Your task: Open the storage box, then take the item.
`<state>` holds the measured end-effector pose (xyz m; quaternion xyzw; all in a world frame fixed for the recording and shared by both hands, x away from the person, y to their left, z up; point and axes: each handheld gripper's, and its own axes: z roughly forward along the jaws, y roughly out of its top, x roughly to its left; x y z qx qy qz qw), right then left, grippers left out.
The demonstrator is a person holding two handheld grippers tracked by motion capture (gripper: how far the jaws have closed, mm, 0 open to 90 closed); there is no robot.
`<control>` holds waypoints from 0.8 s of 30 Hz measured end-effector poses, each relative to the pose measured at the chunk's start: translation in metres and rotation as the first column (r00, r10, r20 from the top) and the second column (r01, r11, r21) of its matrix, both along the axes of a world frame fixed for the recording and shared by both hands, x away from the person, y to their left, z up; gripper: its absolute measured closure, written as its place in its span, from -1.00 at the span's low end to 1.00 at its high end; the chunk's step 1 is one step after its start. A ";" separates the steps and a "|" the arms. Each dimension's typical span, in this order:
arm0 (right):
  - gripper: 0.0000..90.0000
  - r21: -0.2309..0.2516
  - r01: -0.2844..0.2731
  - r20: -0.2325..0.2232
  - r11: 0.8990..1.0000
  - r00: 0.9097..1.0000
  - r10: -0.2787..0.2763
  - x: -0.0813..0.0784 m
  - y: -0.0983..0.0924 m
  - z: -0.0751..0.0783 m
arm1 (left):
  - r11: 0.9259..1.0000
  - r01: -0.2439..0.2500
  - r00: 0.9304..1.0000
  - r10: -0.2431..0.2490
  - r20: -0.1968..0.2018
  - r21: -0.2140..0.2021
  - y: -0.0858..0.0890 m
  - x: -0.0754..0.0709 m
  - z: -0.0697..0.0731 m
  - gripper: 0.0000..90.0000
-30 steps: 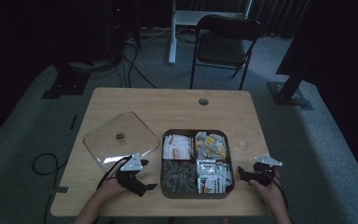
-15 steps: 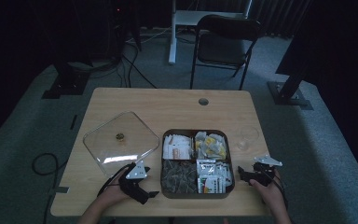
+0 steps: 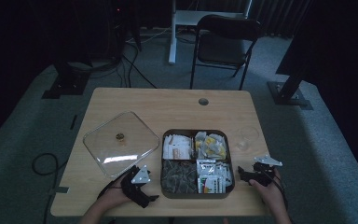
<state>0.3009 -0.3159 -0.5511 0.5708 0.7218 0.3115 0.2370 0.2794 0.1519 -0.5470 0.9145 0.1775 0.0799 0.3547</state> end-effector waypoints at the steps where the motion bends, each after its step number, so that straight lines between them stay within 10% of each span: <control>1: -0.77 -0.001 0.000 0.000 1.000 1.000 0.000 0.000 0.000 0.000 | 1.000 -0.002 1.000 0.002 -0.002 0.000 0.000 0.000 0.000 -0.96; 24: -0.71 0.020 -0.055 -0.025 0.998 0.998 0.056 -0.006 0.012 0.017 | 0.999 -0.040 0.999 0.040 -0.001 -0.001 -0.001 -0.003 0.000 -0.96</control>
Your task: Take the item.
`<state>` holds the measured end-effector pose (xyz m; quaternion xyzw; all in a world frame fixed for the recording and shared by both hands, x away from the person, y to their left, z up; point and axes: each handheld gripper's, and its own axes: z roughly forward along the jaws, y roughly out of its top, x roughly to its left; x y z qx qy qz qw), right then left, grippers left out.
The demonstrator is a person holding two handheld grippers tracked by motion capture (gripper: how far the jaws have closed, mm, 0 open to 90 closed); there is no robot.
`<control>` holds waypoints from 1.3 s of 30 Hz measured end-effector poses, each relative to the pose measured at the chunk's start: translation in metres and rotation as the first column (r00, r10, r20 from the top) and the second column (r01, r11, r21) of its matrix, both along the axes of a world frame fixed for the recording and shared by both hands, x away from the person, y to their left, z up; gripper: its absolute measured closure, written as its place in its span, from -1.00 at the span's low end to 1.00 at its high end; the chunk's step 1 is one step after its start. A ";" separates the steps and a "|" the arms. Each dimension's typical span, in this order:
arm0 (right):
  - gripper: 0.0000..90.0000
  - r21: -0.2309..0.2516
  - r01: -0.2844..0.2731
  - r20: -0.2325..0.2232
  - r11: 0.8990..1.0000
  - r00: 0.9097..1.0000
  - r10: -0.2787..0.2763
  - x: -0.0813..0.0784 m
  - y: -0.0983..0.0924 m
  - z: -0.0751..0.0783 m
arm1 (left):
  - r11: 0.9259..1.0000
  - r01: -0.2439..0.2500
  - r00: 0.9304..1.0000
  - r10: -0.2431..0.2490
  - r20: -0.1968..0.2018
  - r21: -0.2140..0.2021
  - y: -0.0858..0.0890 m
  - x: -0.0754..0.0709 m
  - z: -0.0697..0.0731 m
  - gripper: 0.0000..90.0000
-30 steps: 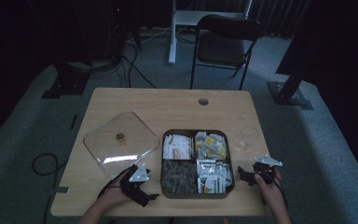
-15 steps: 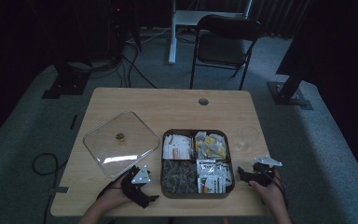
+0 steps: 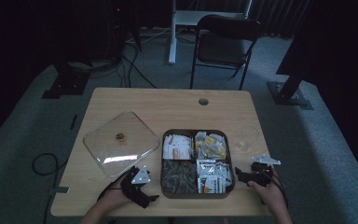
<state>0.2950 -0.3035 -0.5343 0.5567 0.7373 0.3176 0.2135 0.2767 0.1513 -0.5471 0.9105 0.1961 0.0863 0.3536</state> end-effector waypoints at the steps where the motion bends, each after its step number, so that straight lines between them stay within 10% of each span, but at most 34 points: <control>1: -0.71 0.007 0.001 0.004 1.000 1.000 -0.001 0.000 0.001 0.002 | 1.000 0.000 1.000 0.000 0.000 0.000 0.000 0.000 0.000 -0.96; 25: -0.54 0.013 -0.101 0.110 0.995 0.989 0.099 0.011 0.024 0.052 | 1.000 0.001 1.000 -0.001 0.000 -0.003 0.000 0.000 0.000 -0.96; 39: -0.41 -0.043 -0.232 0.159 0.972 0.959 0.235 0.027 0.048 0.063 | 1.000 0.003 1.000 -0.003 0.001 -0.001 0.000 0.000 0.000 -0.96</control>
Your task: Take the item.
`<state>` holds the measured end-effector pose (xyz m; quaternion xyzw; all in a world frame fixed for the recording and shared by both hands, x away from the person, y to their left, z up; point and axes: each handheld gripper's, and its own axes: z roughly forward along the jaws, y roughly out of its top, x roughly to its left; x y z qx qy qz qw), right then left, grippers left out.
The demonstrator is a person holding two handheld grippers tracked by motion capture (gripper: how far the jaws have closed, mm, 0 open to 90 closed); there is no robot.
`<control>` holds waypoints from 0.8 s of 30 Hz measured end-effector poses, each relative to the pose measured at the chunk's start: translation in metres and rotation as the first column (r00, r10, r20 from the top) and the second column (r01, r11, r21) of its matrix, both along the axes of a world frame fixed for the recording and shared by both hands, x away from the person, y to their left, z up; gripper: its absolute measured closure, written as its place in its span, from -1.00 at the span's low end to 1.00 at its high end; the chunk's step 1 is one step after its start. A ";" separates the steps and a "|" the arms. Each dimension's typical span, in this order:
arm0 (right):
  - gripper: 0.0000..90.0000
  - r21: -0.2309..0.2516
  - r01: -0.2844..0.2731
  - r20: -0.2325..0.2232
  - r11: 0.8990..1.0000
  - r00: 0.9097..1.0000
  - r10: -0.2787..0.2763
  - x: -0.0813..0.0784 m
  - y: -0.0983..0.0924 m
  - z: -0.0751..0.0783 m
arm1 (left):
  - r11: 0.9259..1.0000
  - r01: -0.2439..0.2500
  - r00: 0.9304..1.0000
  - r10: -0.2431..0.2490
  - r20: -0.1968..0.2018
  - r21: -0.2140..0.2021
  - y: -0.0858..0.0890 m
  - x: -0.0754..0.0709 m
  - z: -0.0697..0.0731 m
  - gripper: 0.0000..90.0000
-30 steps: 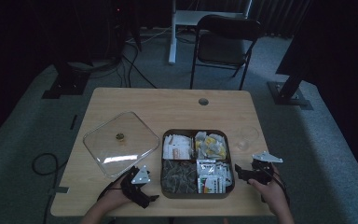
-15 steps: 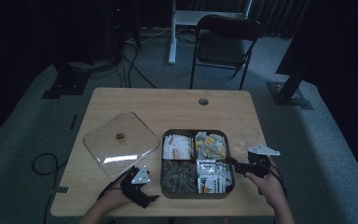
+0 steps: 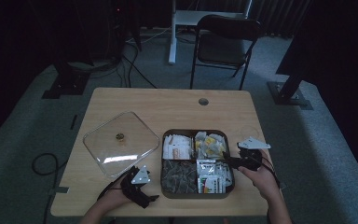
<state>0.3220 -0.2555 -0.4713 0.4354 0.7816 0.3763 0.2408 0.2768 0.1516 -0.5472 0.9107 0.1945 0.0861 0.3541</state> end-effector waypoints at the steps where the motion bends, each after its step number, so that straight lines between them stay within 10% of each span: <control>1: -0.39 0.003 -0.002 -0.001 1.000 1.000 0.002 0.001 0.001 0.000 | 1.000 0.000 1.000 0.000 0.000 0.000 0.000 0.000 0.000 -0.96; 24: 0.20 0.010 -0.070 -0.044 0.997 0.997 0.071 0.032 0.019 -0.019 | 1.000 0.000 1.000 0.000 0.000 0.000 0.000 0.000 0.000 -0.96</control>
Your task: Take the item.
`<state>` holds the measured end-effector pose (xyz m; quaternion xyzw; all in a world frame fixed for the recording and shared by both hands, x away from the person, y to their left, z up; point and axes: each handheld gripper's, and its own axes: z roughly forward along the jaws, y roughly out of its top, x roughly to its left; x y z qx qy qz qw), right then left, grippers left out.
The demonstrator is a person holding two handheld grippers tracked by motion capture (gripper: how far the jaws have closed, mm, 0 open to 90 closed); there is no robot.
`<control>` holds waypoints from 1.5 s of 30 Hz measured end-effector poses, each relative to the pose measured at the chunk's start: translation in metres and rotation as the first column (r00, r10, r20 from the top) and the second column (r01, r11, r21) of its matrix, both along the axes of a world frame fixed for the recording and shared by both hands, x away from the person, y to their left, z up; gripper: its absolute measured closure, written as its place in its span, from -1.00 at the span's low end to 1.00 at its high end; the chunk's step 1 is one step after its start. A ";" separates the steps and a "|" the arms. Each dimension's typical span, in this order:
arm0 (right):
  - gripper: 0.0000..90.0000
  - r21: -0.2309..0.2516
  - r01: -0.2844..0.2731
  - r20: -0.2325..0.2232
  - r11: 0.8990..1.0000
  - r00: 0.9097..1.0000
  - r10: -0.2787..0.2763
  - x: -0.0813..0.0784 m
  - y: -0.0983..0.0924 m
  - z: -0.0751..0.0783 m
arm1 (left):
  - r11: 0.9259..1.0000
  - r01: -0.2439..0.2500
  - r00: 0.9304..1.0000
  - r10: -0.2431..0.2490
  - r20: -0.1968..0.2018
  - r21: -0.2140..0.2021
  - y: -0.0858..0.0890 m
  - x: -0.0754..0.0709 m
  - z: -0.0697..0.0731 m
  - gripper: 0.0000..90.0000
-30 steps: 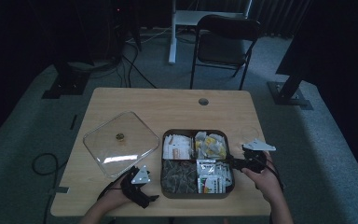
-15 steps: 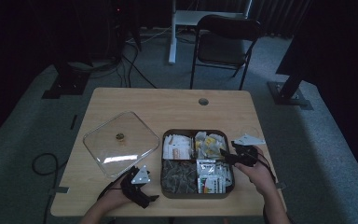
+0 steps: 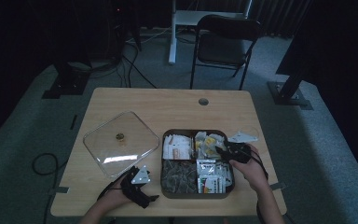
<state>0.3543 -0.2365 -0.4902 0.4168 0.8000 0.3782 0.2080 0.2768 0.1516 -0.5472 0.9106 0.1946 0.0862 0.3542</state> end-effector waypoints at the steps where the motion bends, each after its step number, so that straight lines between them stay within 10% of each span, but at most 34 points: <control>1: 0.20 -0.004 0.000 0.000 1.000 1.000 0.000 0.001 0.000 -0.001 | 1.000 0.000 1.000 0.000 0.000 0.000 0.000 0.000 0.000 -0.96; 15: 0.19 -0.040 -0.031 -0.062 0.999 0.998 0.029 0.009 0.011 -0.017 | 1.000 0.000 1.000 0.000 0.000 0.000 0.000 0.000 0.000 -0.96; 23: 0.62 -0.015 -0.031 -0.071 0.999 0.997 0.030 0.009 0.009 -0.019 | 1.000 0.000 1.000 0.000 0.000 0.000 0.000 0.000 0.000 -0.96; 45: 0.89 0.095 -0.011 0.006 0.995 1.000 0.010 0.002 -0.001 0.003 | 1.000 0.000 1.000 0.000 0.000 0.000 0.000 0.000 0.000 -0.96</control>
